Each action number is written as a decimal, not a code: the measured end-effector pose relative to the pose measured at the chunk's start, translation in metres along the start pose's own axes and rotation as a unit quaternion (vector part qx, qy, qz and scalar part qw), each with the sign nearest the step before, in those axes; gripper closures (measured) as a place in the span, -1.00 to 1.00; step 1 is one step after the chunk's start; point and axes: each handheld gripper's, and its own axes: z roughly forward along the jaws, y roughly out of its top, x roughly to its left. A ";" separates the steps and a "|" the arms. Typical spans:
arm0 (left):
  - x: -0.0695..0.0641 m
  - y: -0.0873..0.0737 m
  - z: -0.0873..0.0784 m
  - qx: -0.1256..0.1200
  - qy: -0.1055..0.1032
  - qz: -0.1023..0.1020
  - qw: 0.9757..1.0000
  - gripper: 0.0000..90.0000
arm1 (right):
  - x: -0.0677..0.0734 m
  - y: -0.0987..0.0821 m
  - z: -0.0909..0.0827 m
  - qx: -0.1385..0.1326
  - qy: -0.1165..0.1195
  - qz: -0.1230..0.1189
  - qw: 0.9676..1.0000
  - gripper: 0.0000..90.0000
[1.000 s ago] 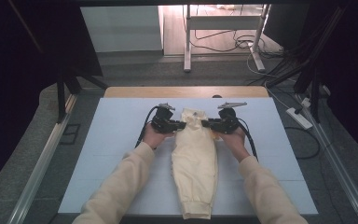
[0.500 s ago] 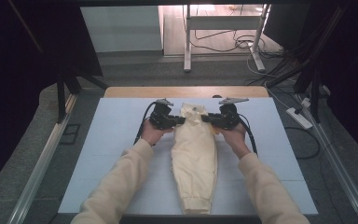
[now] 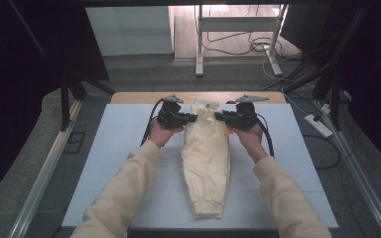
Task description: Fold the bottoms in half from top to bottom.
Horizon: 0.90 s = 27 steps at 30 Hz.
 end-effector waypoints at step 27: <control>0.000 -0.016 0.004 -0.013 -0.015 0.003 1.000 0.83 | 0.001 -0.012 -0.001 -0.010 0.011 0.002 1.000 0.64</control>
